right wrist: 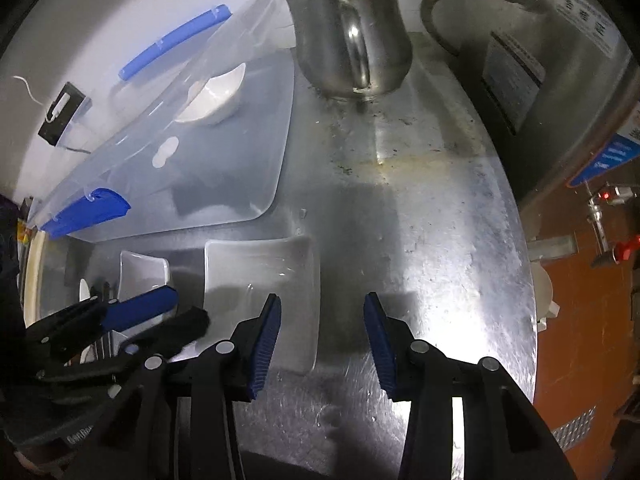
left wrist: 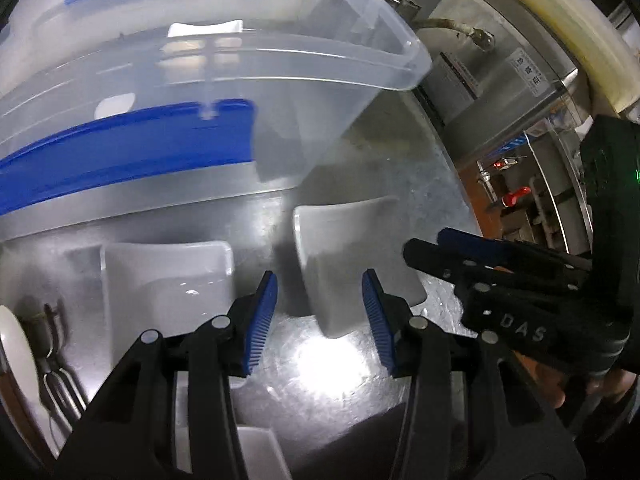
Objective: Organize utensils
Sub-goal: 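Close the left and right grippers on a second white square dish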
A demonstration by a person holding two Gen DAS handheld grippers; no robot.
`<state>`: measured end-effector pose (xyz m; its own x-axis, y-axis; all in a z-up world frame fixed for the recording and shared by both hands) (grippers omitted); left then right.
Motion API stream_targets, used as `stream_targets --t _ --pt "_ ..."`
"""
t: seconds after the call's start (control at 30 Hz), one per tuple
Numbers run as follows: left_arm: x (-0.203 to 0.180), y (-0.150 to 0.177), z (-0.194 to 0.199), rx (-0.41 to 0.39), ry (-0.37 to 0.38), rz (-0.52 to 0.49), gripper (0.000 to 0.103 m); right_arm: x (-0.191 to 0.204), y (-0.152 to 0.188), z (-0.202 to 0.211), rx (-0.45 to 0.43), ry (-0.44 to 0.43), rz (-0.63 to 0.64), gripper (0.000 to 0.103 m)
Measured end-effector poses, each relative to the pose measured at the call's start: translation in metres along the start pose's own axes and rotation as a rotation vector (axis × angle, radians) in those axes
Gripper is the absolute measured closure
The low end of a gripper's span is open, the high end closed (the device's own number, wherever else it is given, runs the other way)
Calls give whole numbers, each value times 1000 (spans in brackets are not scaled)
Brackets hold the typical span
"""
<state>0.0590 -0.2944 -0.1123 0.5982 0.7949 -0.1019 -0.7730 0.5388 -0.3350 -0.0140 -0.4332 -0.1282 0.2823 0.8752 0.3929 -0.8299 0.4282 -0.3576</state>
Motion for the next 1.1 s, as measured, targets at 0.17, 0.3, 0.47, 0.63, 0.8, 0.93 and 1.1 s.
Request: stream_targets --t 0.17,0.3,0.47,0.63,0.8,0.93,1.1 --pt "-2 2 -15 27 -42 11 61 -11 -3 -6 15 3 -18 60" --pt "-4 3 -23 46 -68 9 61 -18 1 -11 31 0 -34 60" --pt "-4 5 -29 60 -81 -4 69 -24 1 -19 41 -8 -49 65" --pt "-7 4 -35 82 -69 -7 77 -20 0 -22 48 -20 -41 73" --pt "-10 4 -43 108 -33 -3 85 -21 0 -27 58 -58 -54 82" --pt "-13 5 -50 123 -7 7 90 -22 0 -31 70 -80 -65 91" --pt "-15 4 -49 108 1 5 92 -22 1 -32 59 -78 -65 94"
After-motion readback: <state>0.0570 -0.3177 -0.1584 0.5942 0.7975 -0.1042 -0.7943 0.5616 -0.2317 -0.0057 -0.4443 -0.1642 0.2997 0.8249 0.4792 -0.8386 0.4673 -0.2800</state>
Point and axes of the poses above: each gripper's, at about its wrist camera, not at the fingertips, and z roughly against the way its jaws point, x to its left, y to its underside, the point moved 3 cm from there along -z, roughly the way its jaws point, and after that the axes turned 13 degrees about -y, right-handed, at the moved point
